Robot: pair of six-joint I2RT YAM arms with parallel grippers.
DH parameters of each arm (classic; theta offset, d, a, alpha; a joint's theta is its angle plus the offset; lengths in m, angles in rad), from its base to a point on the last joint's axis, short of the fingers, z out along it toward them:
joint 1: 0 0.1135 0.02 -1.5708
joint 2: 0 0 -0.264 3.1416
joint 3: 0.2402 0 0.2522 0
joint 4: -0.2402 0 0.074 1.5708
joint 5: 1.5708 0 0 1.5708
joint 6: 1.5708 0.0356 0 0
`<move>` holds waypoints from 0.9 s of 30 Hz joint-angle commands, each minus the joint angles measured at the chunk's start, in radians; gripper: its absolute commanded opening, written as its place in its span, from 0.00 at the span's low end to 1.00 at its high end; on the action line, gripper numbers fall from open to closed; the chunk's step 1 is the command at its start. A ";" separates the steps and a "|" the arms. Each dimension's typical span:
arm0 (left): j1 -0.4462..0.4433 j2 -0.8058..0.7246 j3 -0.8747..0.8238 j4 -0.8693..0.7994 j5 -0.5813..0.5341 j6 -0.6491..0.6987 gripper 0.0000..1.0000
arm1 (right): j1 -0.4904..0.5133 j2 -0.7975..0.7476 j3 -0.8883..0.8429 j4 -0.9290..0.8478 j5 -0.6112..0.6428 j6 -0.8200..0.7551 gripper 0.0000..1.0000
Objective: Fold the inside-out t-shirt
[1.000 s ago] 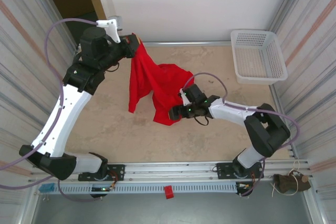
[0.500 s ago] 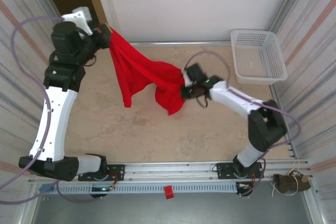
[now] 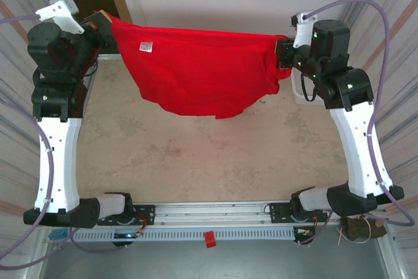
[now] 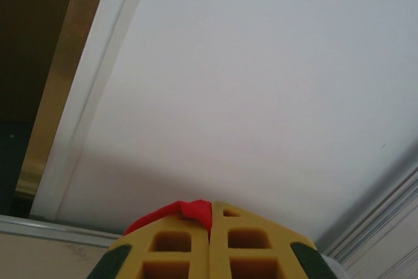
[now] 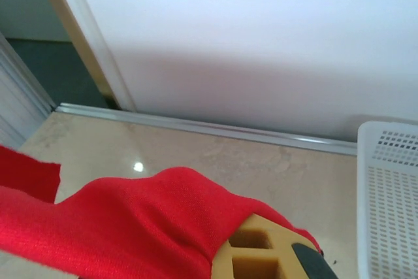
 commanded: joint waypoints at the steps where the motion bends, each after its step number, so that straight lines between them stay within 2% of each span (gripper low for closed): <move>1: 0.005 -0.033 -0.019 0.064 -0.009 -0.023 0.00 | -0.024 0.001 0.022 -0.038 0.034 -0.030 0.00; 6: 0.005 0.034 -0.042 0.067 -0.010 -0.016 0.00 | -0.063 0.100 0.008 0.037 0.038 -0.011 0.00; 9: 0.005 0.109 -0.020 0.087 -0.008 0.016 0.00 | -0.093 0.211 0.064 0.081 0.032 0.012 0.00; 11: 0.009 0.165 0.025 0.097 -0.017 0.033 0.00 | -0.109 0.289 0.143 0.095 0.011 0.032 0.00; 16: 0.028 0.294 0.213 0.099 -0.011 0.016 0.00 | -0.117 0.494 0.475 0.059 -0.068 0.085 0.00; 20: 0.027 0.318 0.314 0.097 -0.001 -0.006 0.00 | -0.115 0.553 0.643 0.034 -0.087 0.117 0.00; 24: 0.026 0.245 0.268 0.092 0.016 0.001 0.00 | -0.115 0.469 0.536 0.081 -0.087 0.114 0.00; 27: 0.016 0.103 0.064 0.133 0.026 -0.003 0.00 | -0.116 0.318 0.246 0.187 -0.082 0.133 0.00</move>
